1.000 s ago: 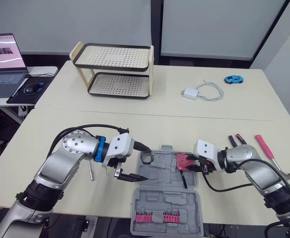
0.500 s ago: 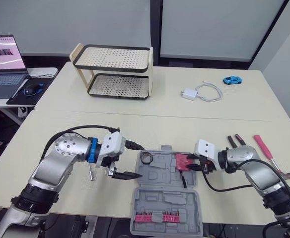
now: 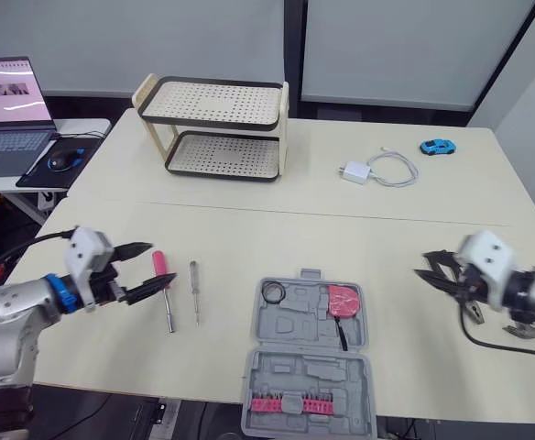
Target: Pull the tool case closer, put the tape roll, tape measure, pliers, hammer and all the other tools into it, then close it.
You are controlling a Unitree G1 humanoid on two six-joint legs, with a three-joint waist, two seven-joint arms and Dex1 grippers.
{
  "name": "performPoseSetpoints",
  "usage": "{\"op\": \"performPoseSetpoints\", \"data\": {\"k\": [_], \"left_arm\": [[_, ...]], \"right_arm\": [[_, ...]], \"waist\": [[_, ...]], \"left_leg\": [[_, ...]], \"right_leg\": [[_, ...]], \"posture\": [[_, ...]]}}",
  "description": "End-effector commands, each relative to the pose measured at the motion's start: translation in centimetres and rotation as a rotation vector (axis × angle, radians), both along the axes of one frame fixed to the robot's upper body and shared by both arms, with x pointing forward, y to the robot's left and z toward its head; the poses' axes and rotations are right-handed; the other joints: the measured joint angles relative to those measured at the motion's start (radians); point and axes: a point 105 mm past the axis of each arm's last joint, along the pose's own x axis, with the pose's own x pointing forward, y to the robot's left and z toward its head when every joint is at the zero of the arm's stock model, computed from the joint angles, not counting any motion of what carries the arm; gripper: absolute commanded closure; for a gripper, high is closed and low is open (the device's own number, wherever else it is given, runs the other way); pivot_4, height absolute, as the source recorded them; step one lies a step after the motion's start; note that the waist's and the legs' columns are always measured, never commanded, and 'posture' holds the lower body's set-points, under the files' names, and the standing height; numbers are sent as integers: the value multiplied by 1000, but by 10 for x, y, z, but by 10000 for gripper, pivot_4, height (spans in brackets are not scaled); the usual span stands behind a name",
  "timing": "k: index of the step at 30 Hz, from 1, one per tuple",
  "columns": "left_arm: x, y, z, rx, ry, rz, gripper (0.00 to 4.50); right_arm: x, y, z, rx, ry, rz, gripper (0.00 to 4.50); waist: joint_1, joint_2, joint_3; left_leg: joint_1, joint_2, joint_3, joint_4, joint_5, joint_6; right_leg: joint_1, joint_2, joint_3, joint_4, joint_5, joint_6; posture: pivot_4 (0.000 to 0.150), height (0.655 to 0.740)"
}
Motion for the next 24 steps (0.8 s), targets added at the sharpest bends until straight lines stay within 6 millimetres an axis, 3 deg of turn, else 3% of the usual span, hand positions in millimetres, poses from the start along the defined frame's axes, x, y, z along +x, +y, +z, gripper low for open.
{"op": "performPoseSetpoints", "data": {"k": [1, 4, 7, 11, 16, 19, 24], "left_arm": [[-17, 40, -6, 4, -1, 180, 0], [-38, 59, -24, 2, 62, 272, 0], [-52, 60, -38, 4, 118, 283, 0], [-62, 53, -45, -11, 179, 275, 0], [-77, 32, -52, -25, 278, 204, 0], [-76, 22, -50, -28, 277, 204, 0], [-72, 12, -45, -40, 281, 223, 0]], "right_arm": [[-19, -39, 13, -12, -65, -143, 27327], [-50, -73, -1, -32, -27, -278, 27327], [-78, -94, -14, -22, 19, -390, 27327], [-108, -108, -29, -2, 85, -484, 19791], [-119, -109, -34, 38, 131, -519, 9367], [-119, -111, -34, 43, 148, -525, 435], [-116, -111, -32, 43, 185, -510, 435]], "waist": [[-1, 0, 0], [-2, 0, 0], [-3, 0, 0], [-2, -1, -1], [-9, -1, -1], [-11, -1, -1], [-9, -1, -1]], "left_leg": [[0, 0, 0, 0, 0, 0], [1, 0, 1, -1, 0, 0], [3, 0, 2, -1, 0, 0], [5, 1, 3, -1, 0, 0], [14, 2, 5, -2, 0, -1], [14, 3, 6, -2, -1, -1], [14, 2, 5, -2, -1, -1]], "right_leg": [[0, 0, 0, 0, 0, 0], [1, 0, 1, 0, 0, 0], [3, 0, 2, 0, 0, 0], [4, 0, 2, 0, 0, 0], [16, 0, 3, 0, -9, -5], [16, 0, 4, -1, -8, -5], [16, 0, 4, -1, -6, 0]], "posture": [[1500, 7350], [1500, 7350], [1500, 7350], [1500, 7350], [1500, 7350], [1500, 7350], [1500, 7350]]}}
